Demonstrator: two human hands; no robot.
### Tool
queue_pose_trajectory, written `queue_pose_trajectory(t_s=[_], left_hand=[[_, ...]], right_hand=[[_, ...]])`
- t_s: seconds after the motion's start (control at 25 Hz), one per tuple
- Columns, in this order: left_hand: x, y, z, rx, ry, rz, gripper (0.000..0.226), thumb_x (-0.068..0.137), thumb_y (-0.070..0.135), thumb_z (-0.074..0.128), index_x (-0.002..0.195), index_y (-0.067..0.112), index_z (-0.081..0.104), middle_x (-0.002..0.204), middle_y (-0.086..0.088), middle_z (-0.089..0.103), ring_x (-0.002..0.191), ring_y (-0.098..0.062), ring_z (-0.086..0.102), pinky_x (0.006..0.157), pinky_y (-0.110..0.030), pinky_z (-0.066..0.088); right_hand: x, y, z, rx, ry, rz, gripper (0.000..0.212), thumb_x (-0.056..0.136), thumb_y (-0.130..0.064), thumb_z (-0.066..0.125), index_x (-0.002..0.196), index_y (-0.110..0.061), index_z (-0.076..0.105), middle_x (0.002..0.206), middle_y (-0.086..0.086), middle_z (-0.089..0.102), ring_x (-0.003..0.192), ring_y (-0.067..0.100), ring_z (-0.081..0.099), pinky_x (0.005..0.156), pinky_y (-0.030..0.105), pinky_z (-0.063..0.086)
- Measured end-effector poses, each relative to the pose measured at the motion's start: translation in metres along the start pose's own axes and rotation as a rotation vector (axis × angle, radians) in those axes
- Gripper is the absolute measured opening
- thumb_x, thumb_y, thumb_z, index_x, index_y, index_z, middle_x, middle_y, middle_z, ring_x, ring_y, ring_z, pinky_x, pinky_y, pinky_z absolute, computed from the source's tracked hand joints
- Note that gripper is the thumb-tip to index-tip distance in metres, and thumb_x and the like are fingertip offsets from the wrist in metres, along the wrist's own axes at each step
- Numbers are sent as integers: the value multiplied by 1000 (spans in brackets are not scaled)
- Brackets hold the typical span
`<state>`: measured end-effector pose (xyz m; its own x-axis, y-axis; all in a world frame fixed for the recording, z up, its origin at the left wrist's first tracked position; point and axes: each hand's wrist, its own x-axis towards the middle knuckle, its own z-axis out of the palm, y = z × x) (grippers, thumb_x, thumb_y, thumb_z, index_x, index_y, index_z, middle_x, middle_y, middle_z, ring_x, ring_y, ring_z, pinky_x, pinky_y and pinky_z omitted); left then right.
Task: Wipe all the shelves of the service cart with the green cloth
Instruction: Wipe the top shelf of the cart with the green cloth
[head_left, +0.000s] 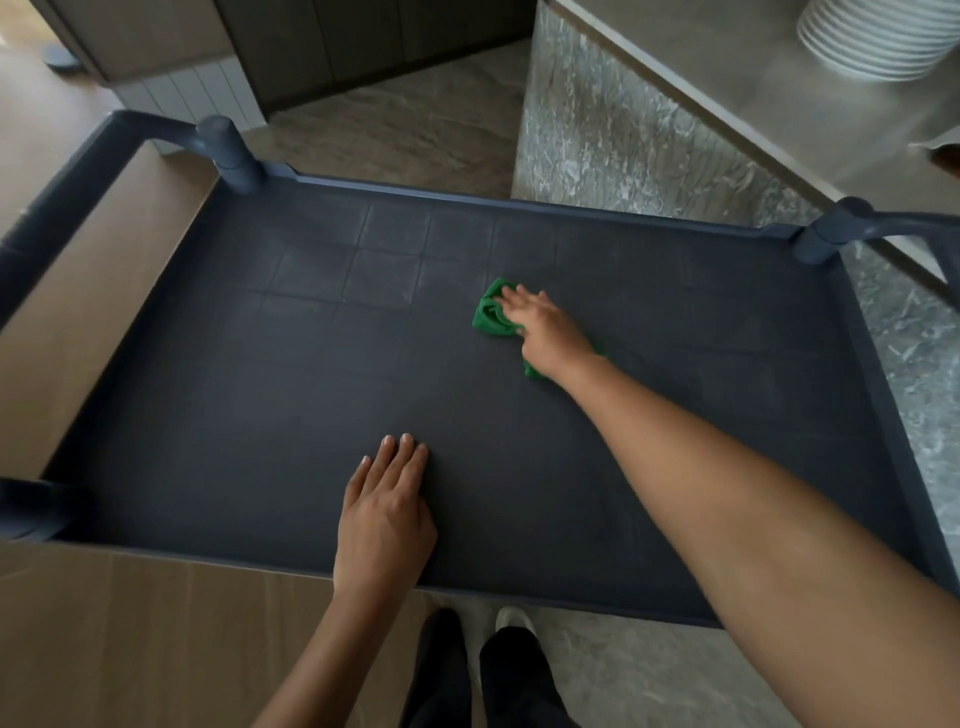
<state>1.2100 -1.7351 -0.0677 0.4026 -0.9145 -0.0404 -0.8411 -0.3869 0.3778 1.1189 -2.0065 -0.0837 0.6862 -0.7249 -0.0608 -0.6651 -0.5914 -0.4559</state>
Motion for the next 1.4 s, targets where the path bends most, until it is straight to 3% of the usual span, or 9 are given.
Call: queue_pose_trajectory(t_s=[0.2, 0.44, 0.64, 0.92, 1.2, 1.4], left_hand=[[1, -1, 1, 13, 0, 10, 50, 90, 1, 49, 139, 8, 47, 149, -10, 38, 143, -24, 28, 119, -35, 15], [-1, 0, 0, 6, 36, 1, 56, 82, 9, 32, 134, 4, 53, 144, -13, 45, 139, -28, 35, 116, -41, 25], [-1, -4, 1, 27, -1, 18, 50, 94, 6, 38, 144, 10, 40, 153, -6, 32, 146, -19, 19, 119, -33, 12], [-2, -6, -1, 24, -6, 54, 50, 95, 8, 39, 146, 11, 37, 155, -6, 28, 147, -19, 16, 119, -33, 11], [-1, -4, -1, 73, -62, 62, 50, 99, 13, 39, 148, 11, 32, 157, -7, 24, 147, -21, 13, 120, -36, 12], [-7, 41, 14, 57, 0, 82, 42, 102, 21, 34, 139, 8, 46, 152, -12, 34, 145, -25, 21, 119, -40, 16]], right_hand=[[-5, -3, -1, 44, -16, -7, 69, 83, 19, 43, 145, -8, 31, 155, 10, 23, 145, 20, 16, 114, 23, 1], [-116, -32, 12, 129, -183, -230, 77, 71, 22, 41, 141, -8, 38, 151, 9, 30, 142, 12, 18, 115, 15, -1], [-183, -54, 14, 168, -329, -285, 79, 69, 22, 36, 141, -10, 40, 151, 4, 32, 142, 8, 17, 118, 20, 3], [-216, -66, 7, 122, -422, -321, 77, 71, 22, 39, 141, -10, 41, 151, 5, 31, 144, 9, 17, 117, 19, 2], [-242, -32, -15, 76, -423, -302, 78, 71, 21, 39, 142, -12, 40, 152, 1, 31, 143, 5, 16, 116, 16, 1], [-261, 15, -33, 47, -437, -335, 80, 70, 20, 38, 143, -14, 39, 152, -1, 29, 142, 2, 12, 116, 17, 1]])
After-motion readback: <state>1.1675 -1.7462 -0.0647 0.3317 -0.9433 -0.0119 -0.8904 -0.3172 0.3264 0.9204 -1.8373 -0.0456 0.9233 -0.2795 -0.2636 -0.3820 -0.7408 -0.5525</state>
